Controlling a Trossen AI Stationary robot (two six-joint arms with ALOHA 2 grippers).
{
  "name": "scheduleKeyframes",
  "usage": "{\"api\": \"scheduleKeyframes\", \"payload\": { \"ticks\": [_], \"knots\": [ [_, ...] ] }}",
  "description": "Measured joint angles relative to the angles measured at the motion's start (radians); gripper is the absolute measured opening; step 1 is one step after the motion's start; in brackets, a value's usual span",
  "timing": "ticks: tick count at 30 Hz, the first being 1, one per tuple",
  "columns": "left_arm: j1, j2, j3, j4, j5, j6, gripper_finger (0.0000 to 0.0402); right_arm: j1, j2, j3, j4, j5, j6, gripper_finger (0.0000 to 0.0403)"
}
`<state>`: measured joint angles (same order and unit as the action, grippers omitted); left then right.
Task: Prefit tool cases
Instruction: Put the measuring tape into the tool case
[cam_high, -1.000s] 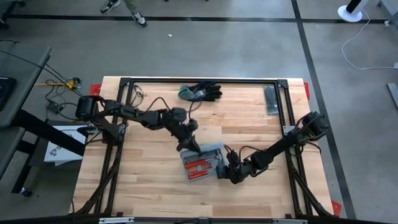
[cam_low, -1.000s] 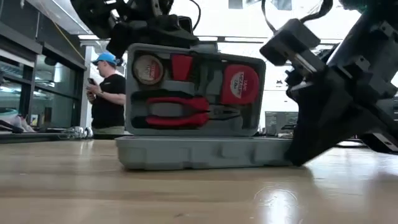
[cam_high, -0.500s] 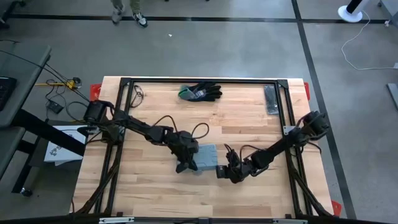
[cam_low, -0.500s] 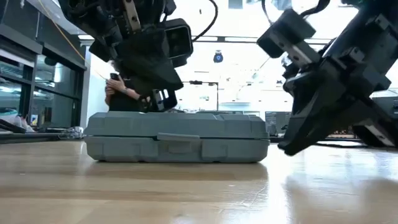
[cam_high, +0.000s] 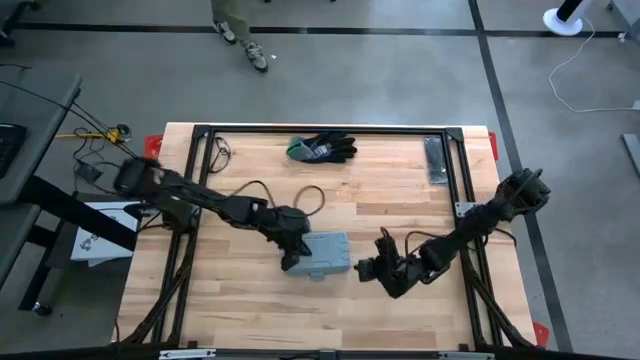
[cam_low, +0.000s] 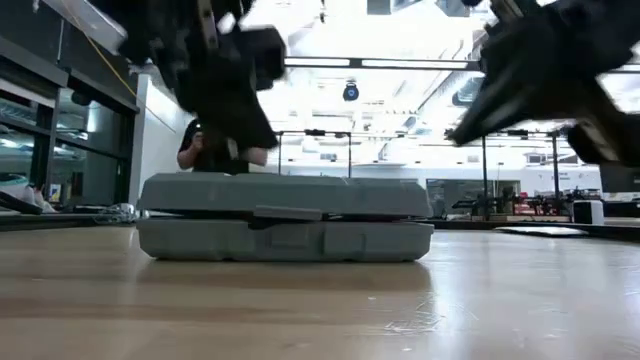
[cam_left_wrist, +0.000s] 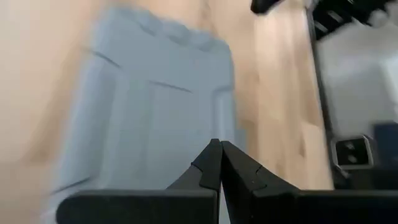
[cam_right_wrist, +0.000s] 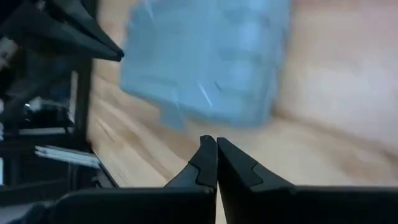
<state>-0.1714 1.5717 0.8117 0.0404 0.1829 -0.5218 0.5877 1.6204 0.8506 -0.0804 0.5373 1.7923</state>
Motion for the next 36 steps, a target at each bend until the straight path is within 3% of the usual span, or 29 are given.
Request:
{"api": "scheduleKeyframes", "payload": {
  "ticks": [4,8,13,19,26,30,36],
  "knots": [
    [-0.034,-0.124,-0.073,-0.065,-0.166,-0.024,0.0000,-0.060,-0.026,0.000,0.018,0.012,-0.125,0.0000],
    [-0.066,-0.220,-0.168,-0.046,-0.188,-0.142,0.0000,-0.145,-0.013,0.001,0.109,-0.109,-0.273,0.0000],
    [-0.132,-0.232,-0.271,-0.007,-0.178,-0.281,0.0000,-0.240,0.022,0.001,0.167,-0.246,-0.381,0.0000],
    [-0.145,-0.171,-0.311,0.062,-0.166,-0.341,0.0000,-0.307,0.046,0.001,0.168,-0.368,-0.422,0.0000],
    [-0.035,0.022,-0.286,0.284,-0.062,-0.307,0.0000,-0.337,0.072,0.001,0.095,-0.417,-0.421,0.0000],
    [0.037,0.103,-0.244,0.256,-0.017,-0.261,0.0000,-0.346,0.073,0.002,0.085,-0.414,-0.415,0.0000],
    [0.067,0.085,-0.232,0.211,0.021,-0.231,0.0000,-0.341,0.061,0.002,0.078,-0.407,-0.411,0.0000]
  ]
}}
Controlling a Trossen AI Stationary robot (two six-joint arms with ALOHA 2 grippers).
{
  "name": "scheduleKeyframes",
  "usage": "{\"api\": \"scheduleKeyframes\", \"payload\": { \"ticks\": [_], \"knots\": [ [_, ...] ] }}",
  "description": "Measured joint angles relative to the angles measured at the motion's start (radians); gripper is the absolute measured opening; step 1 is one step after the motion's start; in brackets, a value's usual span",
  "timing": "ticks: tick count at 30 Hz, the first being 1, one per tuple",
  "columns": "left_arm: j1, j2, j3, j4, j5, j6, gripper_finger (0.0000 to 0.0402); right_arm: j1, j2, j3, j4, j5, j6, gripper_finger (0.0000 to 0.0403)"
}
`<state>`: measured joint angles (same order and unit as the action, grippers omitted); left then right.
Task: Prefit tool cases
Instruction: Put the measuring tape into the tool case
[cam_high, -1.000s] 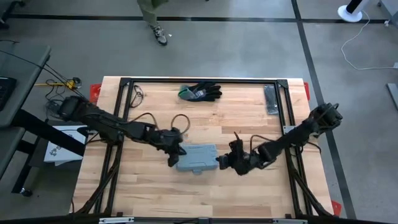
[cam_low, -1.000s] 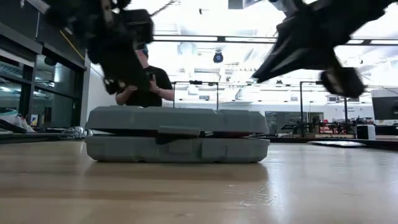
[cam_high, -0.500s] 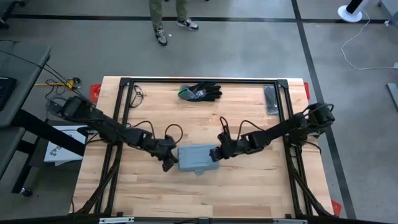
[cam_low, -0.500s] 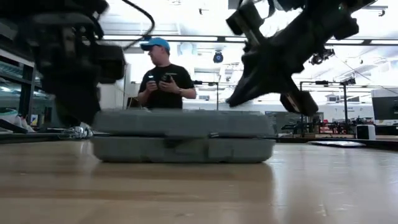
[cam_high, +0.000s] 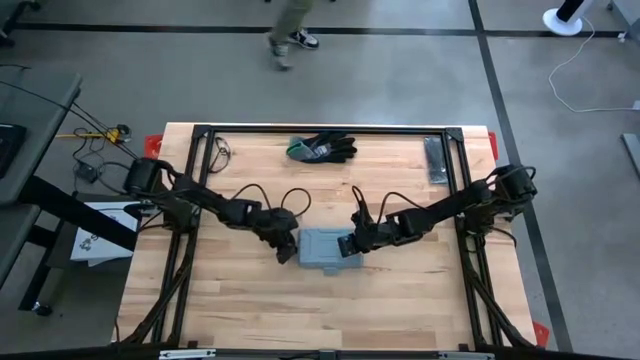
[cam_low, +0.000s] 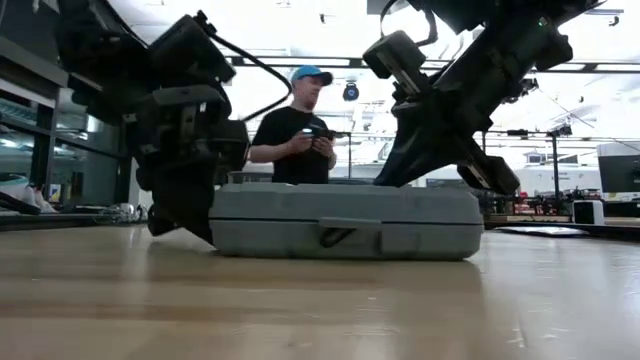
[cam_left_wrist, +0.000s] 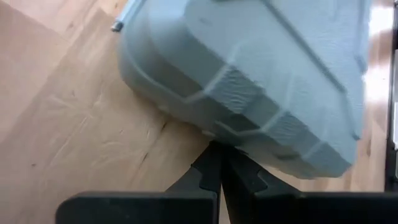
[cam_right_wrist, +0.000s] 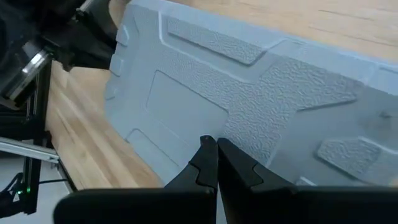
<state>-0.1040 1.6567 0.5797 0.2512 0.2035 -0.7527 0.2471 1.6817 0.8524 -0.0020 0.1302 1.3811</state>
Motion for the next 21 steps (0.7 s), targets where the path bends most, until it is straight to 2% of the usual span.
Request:
{"api": "scheduleKeyframes", "payload": {
  "ticks": [4,9,11,14,17,21],
  "knots": [
    [-0.004,-0.054,0.000,-0.028,-0.003,0.007,0.0000,0.014,-0.040,-0.002,0.010,0.058,-0.003,0.0000],
    [-0.024,-0.126,0.003,-0.076,-0.016,0.007,0.0000,0.025,-0.084,-0.002,0.110,0.148,-0.070,0.0000],
    [-0.041,-0.161,0.003,-0.112,-0.047,0.001,0.0000,0.022,-0.084,-0.002,0.209,0.152,-0.117,0.0000],
    [-0.087,-0.234,0.000,-0.177,-0.169,-0.012,0.0000,0.012,-0.057,-0.001,0.399,0.155,-0.192,0.0000],
    [-0.134,-0.328,-0.033,-0.171,-0.280,-0.031,0.0000,-0.005,-0.012,-0.001,0.609,0.143,-0.283,0.0000],
    [-0.175,-0.441,-0.068,-0.176,-0.365,-0.039,0.0000,-0.034,0.061,0.000,0.845,0.072,-0.365,0.0000]
  ]
}}
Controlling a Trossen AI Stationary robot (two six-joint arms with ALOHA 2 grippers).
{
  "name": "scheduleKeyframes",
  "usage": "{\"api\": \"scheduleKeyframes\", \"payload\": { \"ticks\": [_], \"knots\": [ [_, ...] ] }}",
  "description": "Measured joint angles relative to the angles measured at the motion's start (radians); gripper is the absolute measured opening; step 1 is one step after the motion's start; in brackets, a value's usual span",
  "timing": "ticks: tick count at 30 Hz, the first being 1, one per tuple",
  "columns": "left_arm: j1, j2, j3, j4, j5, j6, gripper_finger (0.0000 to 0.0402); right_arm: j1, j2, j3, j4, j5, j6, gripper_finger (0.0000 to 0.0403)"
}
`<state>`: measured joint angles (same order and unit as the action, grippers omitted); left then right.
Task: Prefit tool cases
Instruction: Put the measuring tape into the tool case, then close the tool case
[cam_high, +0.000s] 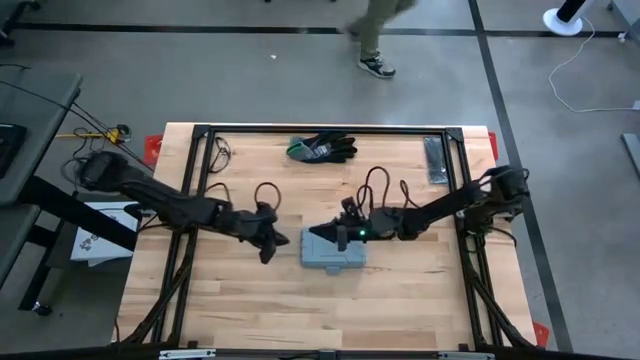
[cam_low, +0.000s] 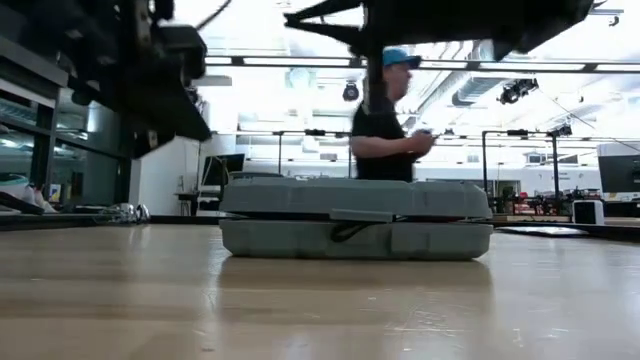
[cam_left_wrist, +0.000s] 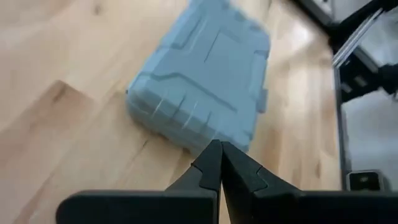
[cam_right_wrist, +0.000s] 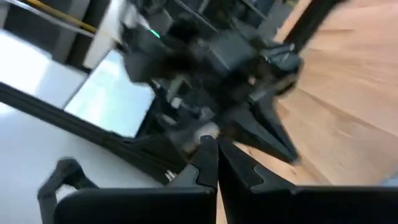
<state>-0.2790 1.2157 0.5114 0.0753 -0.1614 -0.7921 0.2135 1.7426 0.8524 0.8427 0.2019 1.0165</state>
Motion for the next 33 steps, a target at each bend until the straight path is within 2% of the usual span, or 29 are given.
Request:
{"api": "scheduleKeyframes", "payload": {
  "ticks": [5,9,13,17,23,29,33],
  "knots": [
    [-0.012,-0.070,-0.027,-0.003,-0.030,-0.014,0.0000,-0.028,0.115,-0.001,0.006,-0.079,0.070,0.0000],
    [-0.012,-0.073,-0.028,-0.003,-0.029,-0.018,0.0000,-0.053,0.192,0.004,-0.025,-0.182,0.229,0.0000],
    [-0.012,-0.073,-0.028,-0.002,-0.029,-0.019,0.0000,-0.054,0.175,-0.003,0.035,-0.171,0.169,0.0000],
    [-0.012,-0.073,-0.028,-0.004,-0.029,-0.019,0.0000,-0.057,0.049,-0.001,-0.030,-0.115,0.089,0.0000],
    [-0.006,-0.073,-0.028,0.028,-0.023,-0.027,0.0000,-0.044,-0.140,-0.005,-0.341,-0.057,-0.011,0.0000],
    [0.005,-0.086,-0.028,0.306,0.030,0.087,0.0000,-0.038,-0.333,-0.003,-0.387,0.002,-0.220,0.0000],
    [0.009,-0.169,-0.028,0.396,-0.047,0.171,0.0000,-0.038,-0.515,-0.001,-0.417,0.091,-0.370,0.0000]
  ]
}}
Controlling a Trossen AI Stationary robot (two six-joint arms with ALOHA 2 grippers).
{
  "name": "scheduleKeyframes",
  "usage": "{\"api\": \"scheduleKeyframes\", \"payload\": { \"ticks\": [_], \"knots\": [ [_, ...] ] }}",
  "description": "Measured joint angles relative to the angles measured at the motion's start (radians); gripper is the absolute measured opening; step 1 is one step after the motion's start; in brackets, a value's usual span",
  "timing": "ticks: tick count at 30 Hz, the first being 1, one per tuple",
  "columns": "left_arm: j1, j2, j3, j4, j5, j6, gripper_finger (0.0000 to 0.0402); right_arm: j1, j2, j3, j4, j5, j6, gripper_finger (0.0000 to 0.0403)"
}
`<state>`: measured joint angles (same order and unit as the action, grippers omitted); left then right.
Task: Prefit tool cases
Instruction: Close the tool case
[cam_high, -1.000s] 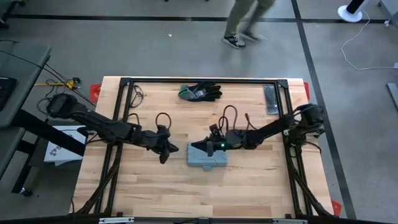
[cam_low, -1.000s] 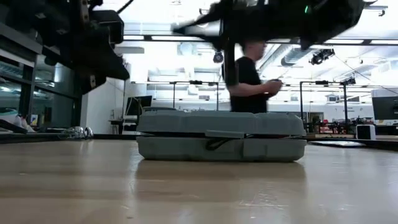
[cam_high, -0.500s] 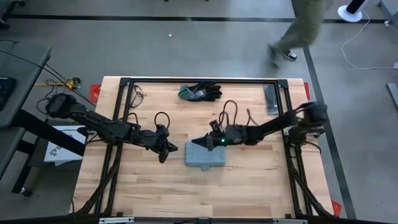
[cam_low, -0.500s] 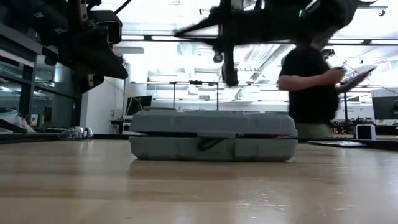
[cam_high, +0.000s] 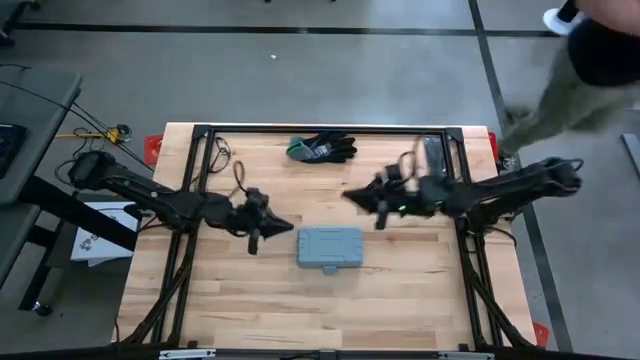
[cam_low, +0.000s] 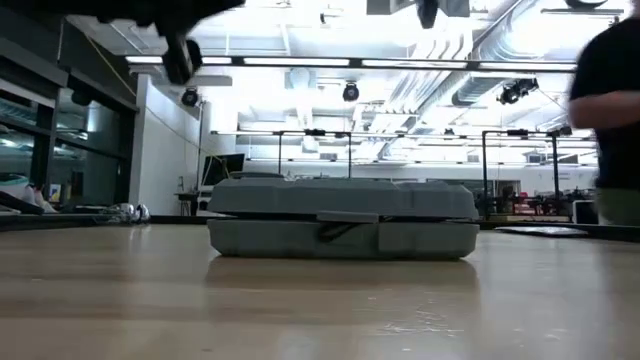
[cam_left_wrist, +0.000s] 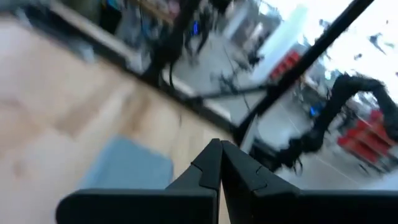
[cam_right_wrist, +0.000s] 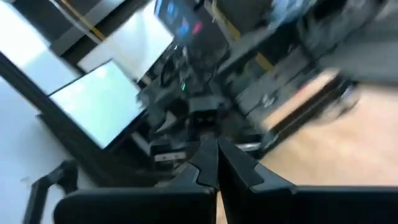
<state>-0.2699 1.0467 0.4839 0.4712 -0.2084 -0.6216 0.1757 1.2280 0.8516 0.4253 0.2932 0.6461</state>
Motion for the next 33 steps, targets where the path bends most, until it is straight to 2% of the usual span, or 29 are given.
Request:
{"api": "scheduleKeyframes", "payload": {
  "ticks": [6,11,16,21,26,33],
  "knots": [
    [0.049,-0.220,0.000,-0.130,-0.062,0.116,0.0000,0.000,-0.270,-0.001,-0.178,0.133,-0.153,0.0000],
    [0.099,-0.412,0.000,-0.353,-0.089,0.155,0.0000,0.026,-0.428,-0.020,-0.292,0.215,-0.216,0.0000],
    [0.127,-0.553,0.000,-0.538,-0.096,0.165,0.0000,0.065,-0.533,-0.109,-0.289,0.283,-0.214,0.0000],
    [0.135,-0.641,0.000,-0.693,-0.116,0.148,0.0000,0.104,-0.596,-0.273,-0.282,0.369,-0.101,0.0000],
    [0.134,-0.702,-0.021,-0.764,-0.142,0.099,0.0000,0.143,-0.620,-0.467,-0.098,0.435,0.008,0.0000],
    [0.134,-0.797,-0.174,-0.733,-0.135,-0.039,0.0000,0.204,-0.620,-0.653,0.184,0.529,0.027,0.0000]
  ]
}}
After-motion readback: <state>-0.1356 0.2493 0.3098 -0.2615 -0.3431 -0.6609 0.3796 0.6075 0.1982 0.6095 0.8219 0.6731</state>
